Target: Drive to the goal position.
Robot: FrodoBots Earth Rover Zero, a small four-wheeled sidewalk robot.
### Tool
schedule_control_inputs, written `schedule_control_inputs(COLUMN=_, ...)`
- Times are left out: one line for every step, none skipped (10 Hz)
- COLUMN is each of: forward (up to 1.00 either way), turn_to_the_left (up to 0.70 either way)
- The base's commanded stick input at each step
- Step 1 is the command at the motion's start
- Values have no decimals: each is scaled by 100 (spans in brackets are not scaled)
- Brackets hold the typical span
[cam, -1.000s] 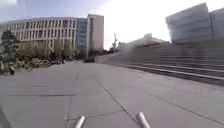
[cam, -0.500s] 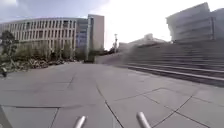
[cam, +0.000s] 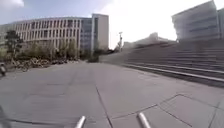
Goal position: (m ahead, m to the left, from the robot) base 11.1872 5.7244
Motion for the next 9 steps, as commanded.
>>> schedule_control_inputs(forward=100, turn_to_the_left=0)
schedule_control_inputs(forward=100, turn_to_the_left=0)
schedule_control_inputs(forward=100, turn_to_the_left=0)
schedule_control_inputs(forward=100, turn_to_the_left=0)
schedule_control_inputs(forward=100, turn_to_the_left=0)
schedule_control_inputs(forward=100, turn_to_the_left=18)
schedule_control_inputs(forward=100, turn_to_the_left=27)
schedule_control_inputs(forward=100, turn_to_the_left=27)
schedule_control_inputs(forward=100, turn_to_the_left=24)
